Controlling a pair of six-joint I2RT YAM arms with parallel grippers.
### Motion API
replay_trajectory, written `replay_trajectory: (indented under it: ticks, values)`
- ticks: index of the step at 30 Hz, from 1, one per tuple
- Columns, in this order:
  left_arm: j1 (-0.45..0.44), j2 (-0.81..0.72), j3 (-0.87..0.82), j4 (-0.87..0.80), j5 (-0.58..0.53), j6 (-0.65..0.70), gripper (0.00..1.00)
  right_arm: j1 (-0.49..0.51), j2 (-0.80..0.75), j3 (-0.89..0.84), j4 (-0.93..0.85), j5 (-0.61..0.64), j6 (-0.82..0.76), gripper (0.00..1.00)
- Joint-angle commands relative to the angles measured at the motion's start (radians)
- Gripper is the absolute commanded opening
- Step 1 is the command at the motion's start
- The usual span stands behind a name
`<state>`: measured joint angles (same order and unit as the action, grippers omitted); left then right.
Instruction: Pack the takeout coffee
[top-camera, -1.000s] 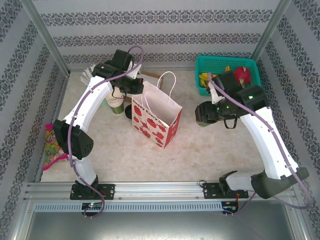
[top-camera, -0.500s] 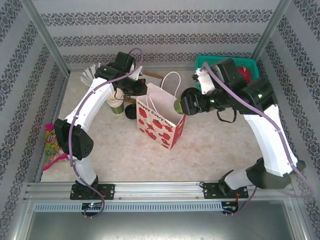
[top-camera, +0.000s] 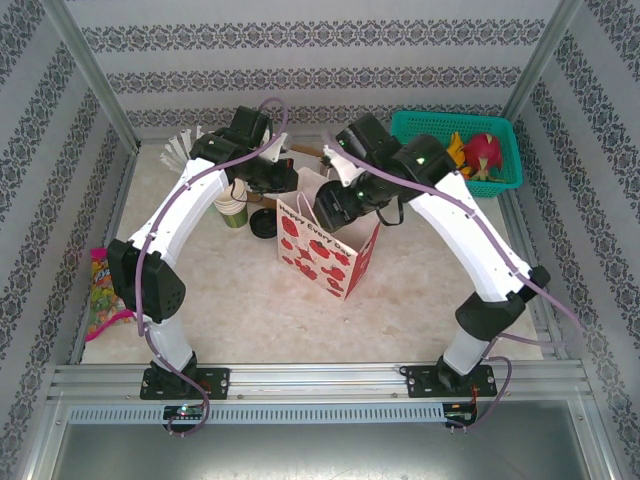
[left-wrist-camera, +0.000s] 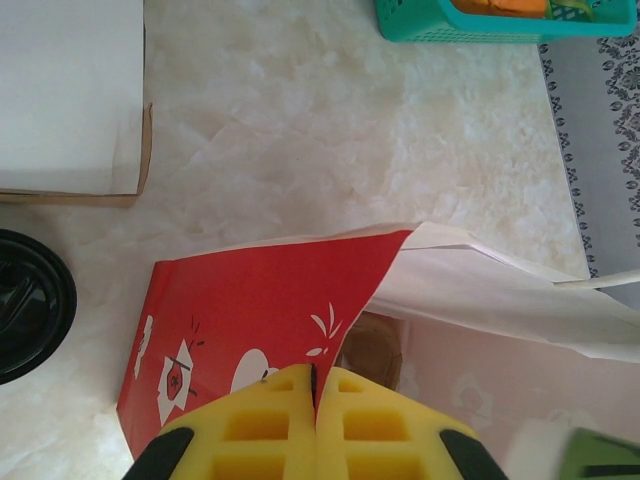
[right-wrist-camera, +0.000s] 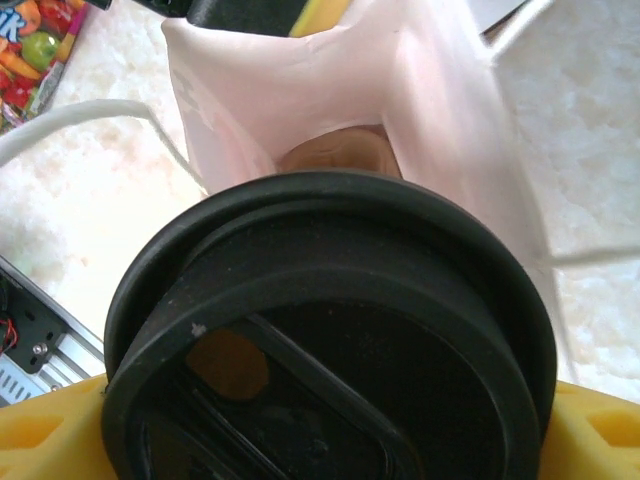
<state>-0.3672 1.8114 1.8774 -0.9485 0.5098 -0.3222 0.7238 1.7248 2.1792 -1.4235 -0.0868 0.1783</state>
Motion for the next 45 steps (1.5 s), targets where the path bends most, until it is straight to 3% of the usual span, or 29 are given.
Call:
replay_trajectory:
  ticks: [1,11,29,45]
  values:
    - [-0.009,-0.043,-0.003,0.022,0.01,0.007,0.06,0.013,0.018,0.024,0.035,-0.007,-0.025,0.61]
    - [-0.009,-0.056,-0.027,0.048,0.006,0.012,0.06,0.007,0.047,-0.022,0.048,-0.062,-0.052,0.61]
    - [-0.009,-0.067,-0.054,0.068,0.018,0.043,0.0,-0.01,0.113,-0.059,0.026,0.05,-0.085,0.61]
    - [-0.009,-0.078,-0.073,0.063,-0.002,0.078,0.0,-0.042,0.067,-0.048,0.033,-0.068,-0.07,0.61]
